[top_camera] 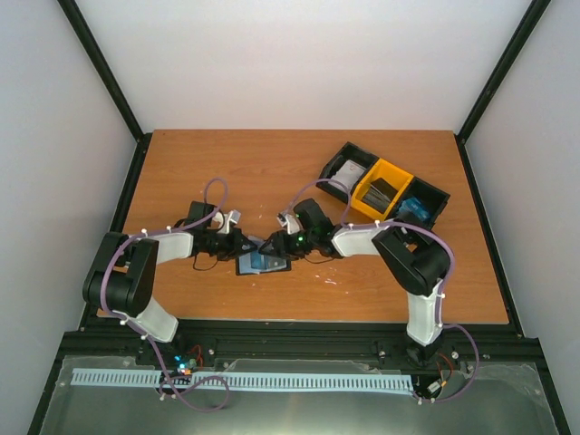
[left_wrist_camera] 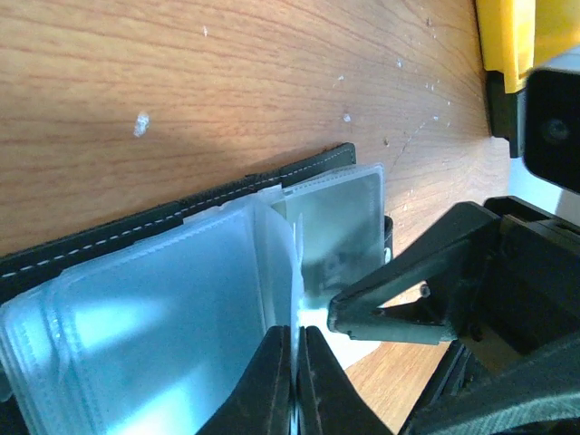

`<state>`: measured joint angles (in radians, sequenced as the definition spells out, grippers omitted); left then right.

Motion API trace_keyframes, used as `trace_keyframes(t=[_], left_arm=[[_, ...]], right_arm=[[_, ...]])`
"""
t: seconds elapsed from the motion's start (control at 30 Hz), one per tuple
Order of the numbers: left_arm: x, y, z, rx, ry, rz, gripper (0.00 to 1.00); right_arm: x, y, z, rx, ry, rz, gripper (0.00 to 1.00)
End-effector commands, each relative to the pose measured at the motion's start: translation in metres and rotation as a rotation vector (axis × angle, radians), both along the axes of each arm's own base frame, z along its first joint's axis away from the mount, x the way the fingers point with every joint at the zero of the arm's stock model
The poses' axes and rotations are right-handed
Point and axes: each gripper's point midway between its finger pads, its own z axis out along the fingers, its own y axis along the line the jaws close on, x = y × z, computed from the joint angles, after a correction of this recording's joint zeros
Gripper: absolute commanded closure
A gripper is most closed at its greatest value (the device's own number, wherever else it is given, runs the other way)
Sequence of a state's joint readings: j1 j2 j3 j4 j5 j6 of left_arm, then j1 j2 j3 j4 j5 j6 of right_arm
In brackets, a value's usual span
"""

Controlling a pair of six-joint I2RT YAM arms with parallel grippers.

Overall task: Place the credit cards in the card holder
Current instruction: Turn over the card slot at the center of the board.

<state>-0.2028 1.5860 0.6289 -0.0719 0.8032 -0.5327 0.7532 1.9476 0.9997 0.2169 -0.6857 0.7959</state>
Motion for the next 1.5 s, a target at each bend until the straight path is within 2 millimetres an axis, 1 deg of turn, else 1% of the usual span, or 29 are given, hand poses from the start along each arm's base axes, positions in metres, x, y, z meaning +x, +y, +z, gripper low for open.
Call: trace_keyframes(t=[0.0,0.03,0.1,0.13,0.23,0.3,0.37,0.43,0.5,0.57,0.63,0.73,0.93,1.17,1.33,1.47], left_arm=[[0.001,-0.002,0.004,-0.002,0.015,-0.006,0.99],[0.001,-0.001,0.004,0.005,0.023,-0.003,0.99],[0.004,0.000,0.004,0.022,0.029,0.004,0.99],[0.002,0.002,0.002,0.037,0.050,0.008,0.99],[0.003,0.005,0.003,0.059,0.063,0.018,0.99],[0.002,0.005,0.005,0.062,0.072,0.024,0.98],[0.000,0.006,0.004,0.066,0.083,0.032,0.97],[0.001,0.009,0.002,0.091,0.095,0.047,0.97],[0.002,0.010,0.003,0.102,0.089,0.047,0.93],[0.003,0.003,0.007,0.079,0.080,0.024,0.84],[-0.001,-0.008,0.015,-0.003,0.070,-0.028,0.73],[-0.006,-0.017,0.020,-0.070,0.074,-0.073,0.64],[-0.016,-0.022,0.024,-0.099,0.088,-0.118,0.57],[-0.024,-0.037,0.028,-0.149,0.092,-0.191,0.51],[-0.028,-0.049,0.028,-0.172,0.097,-0.242,0.49],[-0.024,-0.051,0.036,-0.178,0.065,-0.248,0.48]], right_arm=[[-0.014,-0.010,0.007,-0.041,-0.137,0.070,0.52],[-0.022,-0.012,0.002,-0.074,-0.155,0.098,0.53],[-0.028,-0.017,-0.002,-0.130,-0.200,0.134,0.54],[-0.028,-0.018,-0.004,-0.154,-0.213,0.138,0.54],[-0.023,-0.022,-0.006,-0.205,-0.216,0.109,0.58],[-0.012,-0.026,-0.006,-0.244,-0.215,0.040,0.59],[-0.005,-0.030,-0.001,-0.262,-0.214,-0.029,0.59],[0.001,-0.034,0.011,-0.258,-0.228,-0.085,0.59],[0.006,-0.038,0.021,-0.254,-0.248,-0.126,0.58],[0.009,-0.042,0.031,-0.257,-0.273,-0.155,0.58],[0.011,-0.045,0.039,-0.256,-0.292,-0.172,0.57],[0.013,-0.046,0.048,-0.246,-0.304,-0.185,0.56],[0.014,-0.047,0.053,-0.246,-0.312,-0.197,0.56],[0.012,-0.055,0.048,-0.273,-0.315,-0.202,0.56],[0.007,-0.064,0.046,-0.277,-0.320,-0.222,0.56],[0.006,-0.070,0.046,-0.288,-0.322,-0.239,0.56]])
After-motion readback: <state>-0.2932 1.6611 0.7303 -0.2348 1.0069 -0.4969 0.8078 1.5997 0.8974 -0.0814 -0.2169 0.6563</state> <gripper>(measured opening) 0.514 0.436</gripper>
